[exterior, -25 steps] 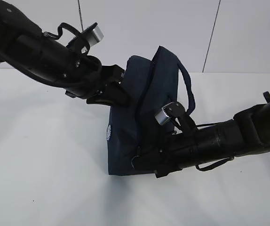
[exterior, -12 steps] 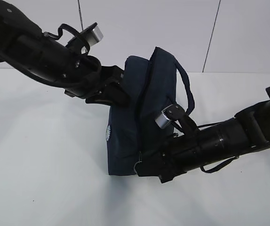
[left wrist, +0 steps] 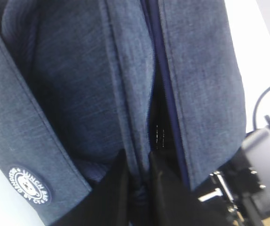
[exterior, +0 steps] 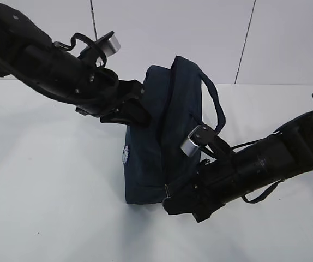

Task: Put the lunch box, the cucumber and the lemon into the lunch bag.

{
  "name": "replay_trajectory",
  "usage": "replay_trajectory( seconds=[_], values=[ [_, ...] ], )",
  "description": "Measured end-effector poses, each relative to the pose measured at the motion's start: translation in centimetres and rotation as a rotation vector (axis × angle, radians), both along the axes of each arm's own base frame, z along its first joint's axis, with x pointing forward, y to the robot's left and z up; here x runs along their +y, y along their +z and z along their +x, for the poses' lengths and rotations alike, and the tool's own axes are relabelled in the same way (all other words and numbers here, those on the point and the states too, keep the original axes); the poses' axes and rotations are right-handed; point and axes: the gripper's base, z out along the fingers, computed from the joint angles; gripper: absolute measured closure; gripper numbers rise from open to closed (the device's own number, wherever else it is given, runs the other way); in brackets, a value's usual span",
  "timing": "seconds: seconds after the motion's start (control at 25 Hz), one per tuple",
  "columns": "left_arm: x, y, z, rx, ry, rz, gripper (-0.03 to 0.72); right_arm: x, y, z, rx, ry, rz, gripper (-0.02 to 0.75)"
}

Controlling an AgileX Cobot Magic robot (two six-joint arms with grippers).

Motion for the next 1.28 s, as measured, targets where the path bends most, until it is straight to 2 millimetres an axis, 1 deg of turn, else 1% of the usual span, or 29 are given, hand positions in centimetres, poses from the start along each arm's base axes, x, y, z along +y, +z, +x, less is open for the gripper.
replay_trajectory(
  seconds=[0.16, 0.4, 0.52, 0.76, 1.08, 1.28],
  values=[
    [0.0, 0.0, 0.0, -0.003, 0.003, 0.000, 0.653, -0.1, 0.6, -0.2, -0.015, 0.018, -0.010, 0.717],
    [0.0, 0.0, 0.1, -0.010, 0.012, 0.002, 0.653, -0.2, 2.3, -0.3, -0.068, 0.041, -0.011, 0.717],
    [0.1, 0.0, 0.2, -0.018, 0.018, 0.004, 0.653, -0.3, 2.8, -0.5, -0.087, 0.061, -0.025, 0.717],
    [0.1, 0.0, 0.3, -0.024, 0.024, 0.006, 0.653, -0.7, 3.2, -0.7, -0.099, 0.077, -0.080, 0.717],
    [0.1, 0.0, 0.3, -0.028, 0.019, 0.013, 0.653, -0.8, 3.5, -0.7, -0.102, 0.070, -0.085, 0.717],
    [0.1, 0.0, 0.3, -0.030, 0.019, 0.016, 0.653, -0.6, 4.0, -0.2, -0.123, 0.071, -0.082, 0.717]
  ],
)
